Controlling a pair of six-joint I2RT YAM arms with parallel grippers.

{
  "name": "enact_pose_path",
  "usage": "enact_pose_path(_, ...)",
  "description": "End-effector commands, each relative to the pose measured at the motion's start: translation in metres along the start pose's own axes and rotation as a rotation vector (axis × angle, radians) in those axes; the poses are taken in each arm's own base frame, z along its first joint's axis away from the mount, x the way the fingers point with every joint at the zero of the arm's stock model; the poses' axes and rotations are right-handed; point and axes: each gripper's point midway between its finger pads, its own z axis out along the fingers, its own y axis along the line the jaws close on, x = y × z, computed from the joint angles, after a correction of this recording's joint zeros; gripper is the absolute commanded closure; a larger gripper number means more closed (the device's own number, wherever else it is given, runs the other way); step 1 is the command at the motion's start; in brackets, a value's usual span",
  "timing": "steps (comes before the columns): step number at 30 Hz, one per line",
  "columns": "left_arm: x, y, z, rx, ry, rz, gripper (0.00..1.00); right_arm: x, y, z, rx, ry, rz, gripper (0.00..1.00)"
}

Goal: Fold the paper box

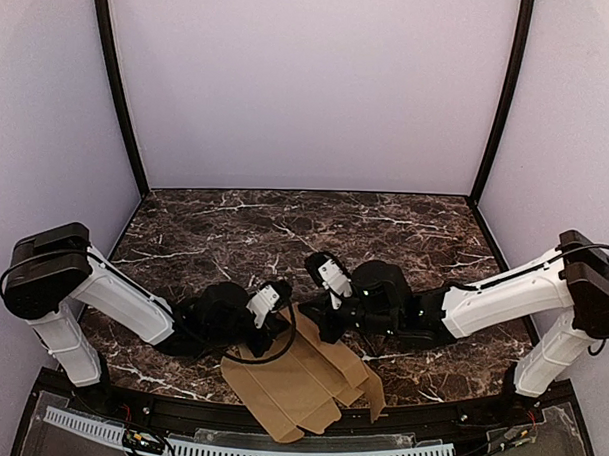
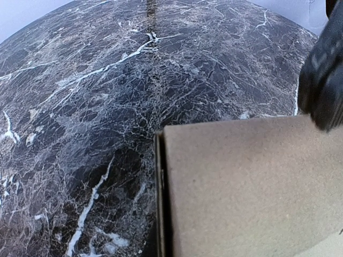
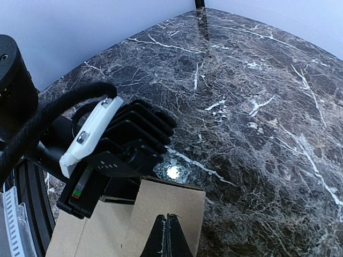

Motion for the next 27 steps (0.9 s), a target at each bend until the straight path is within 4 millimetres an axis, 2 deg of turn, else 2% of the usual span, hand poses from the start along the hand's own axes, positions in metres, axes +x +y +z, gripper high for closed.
enact_pose_path(1,0.013,-0.003,0.003,0.012,0.037,-0.017,0.99,-0.024,0.009,0.015,-0.047,-0.079,0.055,1.0)
enact_pose_path(8,0.015,-0.004,0.004,0.02,0.028,-0.036,0.99,-0.013,0.005,0.034,-0.048,-0.065,0.076,1.0)
enact_pose_path(13,0.016,-0.002,0.004,0.009,0.024,-0.041,0.98,0.013,0.0,0.047,-0.038,-0.004,0.09,1.0)
enact_pose_path(20,0.015,0.004,0.006,-0.026,0.01,-0.062,0.86,0.035,-0.003,0.046,-0.034,0.032,0.125,1.0)
enact_pose_path(27,0.004,0.011,0.007,-0.063,-0.045,-0.091,0.77,0.04,-0.005,0.044,-0.031,0.042,0.134,1.0)
